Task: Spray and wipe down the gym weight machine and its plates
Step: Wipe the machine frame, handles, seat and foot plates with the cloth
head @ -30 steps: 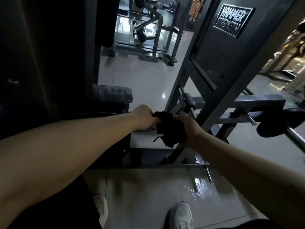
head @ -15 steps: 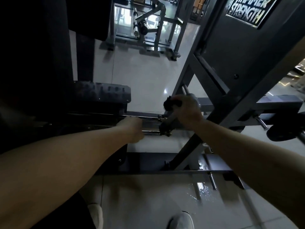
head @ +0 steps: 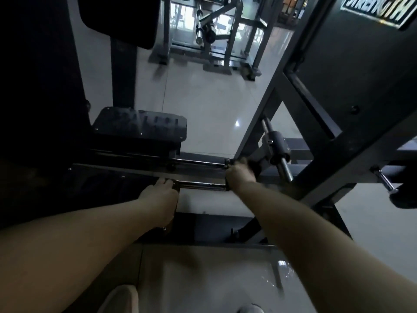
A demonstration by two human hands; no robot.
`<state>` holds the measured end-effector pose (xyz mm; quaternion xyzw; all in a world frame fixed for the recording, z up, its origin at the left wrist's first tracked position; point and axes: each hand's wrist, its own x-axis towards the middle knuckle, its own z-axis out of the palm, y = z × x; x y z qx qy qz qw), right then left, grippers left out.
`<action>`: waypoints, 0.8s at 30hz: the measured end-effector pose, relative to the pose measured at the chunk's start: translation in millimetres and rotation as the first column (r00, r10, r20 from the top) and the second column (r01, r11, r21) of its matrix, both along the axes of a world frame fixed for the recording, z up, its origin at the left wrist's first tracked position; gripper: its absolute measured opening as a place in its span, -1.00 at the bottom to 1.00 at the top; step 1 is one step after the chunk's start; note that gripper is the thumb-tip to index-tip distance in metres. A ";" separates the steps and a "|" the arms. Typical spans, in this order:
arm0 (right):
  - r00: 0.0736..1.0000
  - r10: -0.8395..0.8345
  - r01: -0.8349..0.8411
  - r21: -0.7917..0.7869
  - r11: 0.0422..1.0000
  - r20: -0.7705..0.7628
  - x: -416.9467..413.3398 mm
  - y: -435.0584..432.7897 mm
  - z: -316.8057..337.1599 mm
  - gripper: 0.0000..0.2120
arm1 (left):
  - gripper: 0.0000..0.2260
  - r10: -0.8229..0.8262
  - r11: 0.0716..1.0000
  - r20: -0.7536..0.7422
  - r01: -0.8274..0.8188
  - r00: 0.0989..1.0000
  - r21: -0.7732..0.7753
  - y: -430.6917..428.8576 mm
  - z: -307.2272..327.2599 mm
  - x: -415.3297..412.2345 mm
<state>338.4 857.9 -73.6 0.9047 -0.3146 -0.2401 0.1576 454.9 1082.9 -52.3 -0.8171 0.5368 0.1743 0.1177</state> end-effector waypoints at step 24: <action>0.979 0.004 -0.039 0.164 0.986 0.205 6.7 -15.3 -25.2 -0.80 | -0.47 0.020 1.000 -0.054 -0.021 0.998 -0.016 -1.8 2.4 5.5</action>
